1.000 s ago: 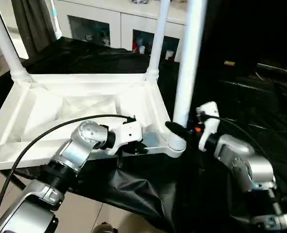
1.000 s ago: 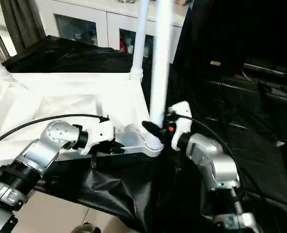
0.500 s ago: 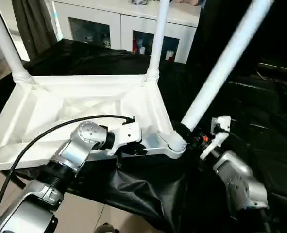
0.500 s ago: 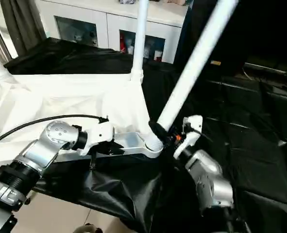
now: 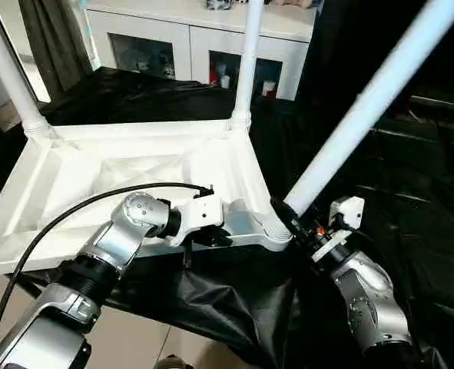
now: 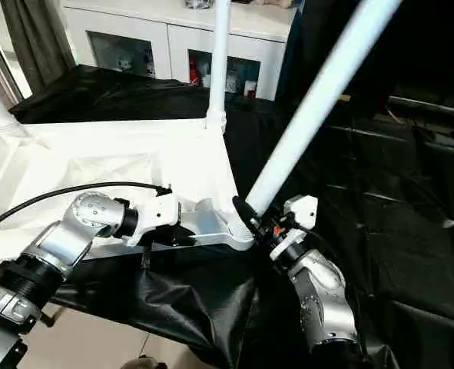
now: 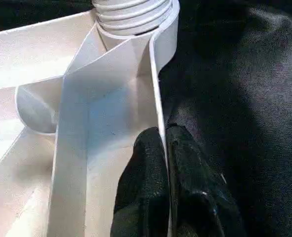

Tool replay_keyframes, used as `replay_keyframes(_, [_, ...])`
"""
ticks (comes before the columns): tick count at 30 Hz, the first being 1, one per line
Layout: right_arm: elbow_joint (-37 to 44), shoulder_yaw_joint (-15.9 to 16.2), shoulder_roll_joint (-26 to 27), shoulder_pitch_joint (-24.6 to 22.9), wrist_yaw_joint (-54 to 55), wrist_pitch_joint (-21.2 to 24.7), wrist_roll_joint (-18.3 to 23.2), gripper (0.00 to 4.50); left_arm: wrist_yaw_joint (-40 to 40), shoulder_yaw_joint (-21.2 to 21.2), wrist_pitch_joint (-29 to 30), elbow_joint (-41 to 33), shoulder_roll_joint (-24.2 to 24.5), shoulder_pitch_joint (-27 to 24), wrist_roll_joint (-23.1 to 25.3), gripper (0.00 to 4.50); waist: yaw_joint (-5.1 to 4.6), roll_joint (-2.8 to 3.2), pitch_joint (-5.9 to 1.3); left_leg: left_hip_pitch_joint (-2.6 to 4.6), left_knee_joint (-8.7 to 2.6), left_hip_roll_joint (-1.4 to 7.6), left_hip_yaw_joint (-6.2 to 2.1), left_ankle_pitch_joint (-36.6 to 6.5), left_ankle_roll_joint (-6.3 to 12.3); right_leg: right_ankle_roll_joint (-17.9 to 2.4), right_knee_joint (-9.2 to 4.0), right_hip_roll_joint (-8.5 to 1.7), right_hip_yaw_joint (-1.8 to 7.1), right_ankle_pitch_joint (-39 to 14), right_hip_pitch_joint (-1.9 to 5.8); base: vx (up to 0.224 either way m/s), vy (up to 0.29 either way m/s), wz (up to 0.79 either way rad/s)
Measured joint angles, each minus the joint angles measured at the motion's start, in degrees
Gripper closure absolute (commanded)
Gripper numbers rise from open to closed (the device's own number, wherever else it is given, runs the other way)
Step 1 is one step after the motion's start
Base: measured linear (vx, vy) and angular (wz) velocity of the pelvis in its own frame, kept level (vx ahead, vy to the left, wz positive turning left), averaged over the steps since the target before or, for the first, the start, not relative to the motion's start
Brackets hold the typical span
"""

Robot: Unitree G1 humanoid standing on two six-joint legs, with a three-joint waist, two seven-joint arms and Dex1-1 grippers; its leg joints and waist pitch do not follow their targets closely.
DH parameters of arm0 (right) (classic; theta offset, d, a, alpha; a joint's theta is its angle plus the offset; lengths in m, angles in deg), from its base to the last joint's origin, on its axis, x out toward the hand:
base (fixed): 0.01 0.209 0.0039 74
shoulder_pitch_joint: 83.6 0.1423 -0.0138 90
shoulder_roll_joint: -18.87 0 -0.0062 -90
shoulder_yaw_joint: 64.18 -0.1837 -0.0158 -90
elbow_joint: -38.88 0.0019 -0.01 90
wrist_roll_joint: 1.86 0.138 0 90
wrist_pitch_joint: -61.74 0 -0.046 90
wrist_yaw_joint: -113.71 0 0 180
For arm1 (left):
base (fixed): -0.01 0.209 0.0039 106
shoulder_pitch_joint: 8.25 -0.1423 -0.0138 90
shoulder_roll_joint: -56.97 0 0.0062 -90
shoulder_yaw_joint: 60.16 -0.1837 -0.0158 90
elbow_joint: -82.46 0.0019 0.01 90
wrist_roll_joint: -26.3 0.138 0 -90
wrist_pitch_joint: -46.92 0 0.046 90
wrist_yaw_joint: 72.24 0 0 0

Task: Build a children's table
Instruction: Insert table leg to table base

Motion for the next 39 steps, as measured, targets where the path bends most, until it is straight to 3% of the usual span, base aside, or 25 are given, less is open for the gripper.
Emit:
replay_keyframes(3, [0.02,1.63,-1.74,0.18,-1.11,-1.86,-2.47,2.61,0.02,-0.01,-0.13,0.27,0.00,0.00,-0.01,4.50,-0.02,0.07,-0.07,0.02,-0.03,0.01,0.00,0.00,0.00,0.00,0.00,0.01,-0.01,0.00,0.01,0.000,0.000,0.00])
replay_keyframes(9, [0.95,3.84,-5.51,0.54,-4.67,-1.21,-3.99,2.61,-0.11,-0.05,-0.12,0.29,0.02,-0.03,-0.02,4.50,-0.09,-0.17,-0.20,0.06,-0.08,0.02,0.00,0.00,0.00,0.00,-0.12,0.02,-0.01,0.00,0.06,0.000,0.000,0.00])
replay_keyframes(20, [-1.29,5.75,-11.21,7.96,-16.46,11.22,-1.31,2.61,-2.45,0.10,-0.16,-0.97,1.91,-0.79,-1.07,4.50,-0.18,-0.83,-0.48,0.02,-0.12,0.03,0.01,0.00,0.01,0.00,-0.54,0.06,-0.02,0.00,0.20,0.000,0.000,0.00])
replay_keyframes(29, [-4.95,9.38,-14.07,13.95,-23.62,13.03,-3.89,2.61,-3.84,0.02,-0.20,-1.90,3.19,-0.90,-1.22,4.50,-0.22,-1.36,-0.38,0.03,-0.29,0.03,0.05,0.00,0.01,0.00,-0.65,0.07,-0.05,0.00,0.18,0.000,0.000,0.00])
replay_keyframes(39, [-5.40,9.84,-15.22,13.89,-27.70,11.82,-4.17,2.61,-5.28,-0.02,-1.71,-2.00,3.46,-0.91,-1.36,4.50,-0.05,-1.84,-0.26,0.04,-0.52,0.03,0.12,0.00,0.01,-0.04,-0.83,0.07,-0.06,-0.05,0.16,0.000,0.000,0.00])
